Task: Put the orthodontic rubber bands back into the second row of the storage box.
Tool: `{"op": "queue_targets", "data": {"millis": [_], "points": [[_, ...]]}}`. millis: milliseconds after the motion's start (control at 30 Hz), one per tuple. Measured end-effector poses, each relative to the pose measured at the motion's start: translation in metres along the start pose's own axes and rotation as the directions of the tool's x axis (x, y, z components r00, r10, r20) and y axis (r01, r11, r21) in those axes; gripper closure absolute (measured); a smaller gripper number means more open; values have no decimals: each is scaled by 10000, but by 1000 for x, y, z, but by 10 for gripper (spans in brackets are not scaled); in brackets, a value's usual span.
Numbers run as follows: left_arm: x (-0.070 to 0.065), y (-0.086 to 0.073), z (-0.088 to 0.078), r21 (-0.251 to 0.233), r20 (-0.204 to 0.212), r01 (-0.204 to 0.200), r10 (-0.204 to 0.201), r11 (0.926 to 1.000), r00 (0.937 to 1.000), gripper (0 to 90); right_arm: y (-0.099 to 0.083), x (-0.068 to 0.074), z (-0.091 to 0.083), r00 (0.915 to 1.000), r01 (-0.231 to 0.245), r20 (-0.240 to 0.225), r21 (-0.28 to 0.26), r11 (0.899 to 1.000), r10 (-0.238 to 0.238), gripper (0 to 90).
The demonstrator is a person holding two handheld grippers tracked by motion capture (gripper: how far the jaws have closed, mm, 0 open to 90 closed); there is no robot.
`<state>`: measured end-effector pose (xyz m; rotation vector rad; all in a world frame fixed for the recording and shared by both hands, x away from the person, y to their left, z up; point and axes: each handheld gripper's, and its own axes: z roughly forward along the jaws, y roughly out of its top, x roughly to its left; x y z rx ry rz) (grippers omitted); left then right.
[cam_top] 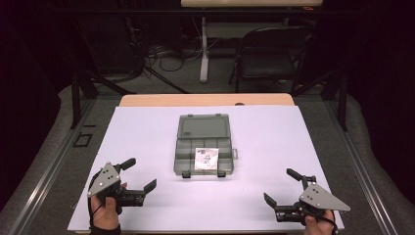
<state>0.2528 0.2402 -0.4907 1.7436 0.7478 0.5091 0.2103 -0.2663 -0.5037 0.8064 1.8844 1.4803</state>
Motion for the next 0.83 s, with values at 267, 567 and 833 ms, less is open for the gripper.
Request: {"op": "queue_targets", "data": {"millis": [267, 567, 833], "points": [[1, -2, 0, -49, 70, 15, -15, 10000, 10000, 4, 0, 0, 0, 10000, 53, -55, 65, 10000, -53, 0], [2, -4, 1, -4, 53, 84, -84, 10000, 10000, 4, 0, 0, 0, 10000, 14, -87, 79, 10000, -13, 0], [6, -6, 3, 191, -60, 185, -184, 9996, 9998, 4, 0, 0, 0, 10000, 9, -93, 69, 10000, -8, 0]]}}
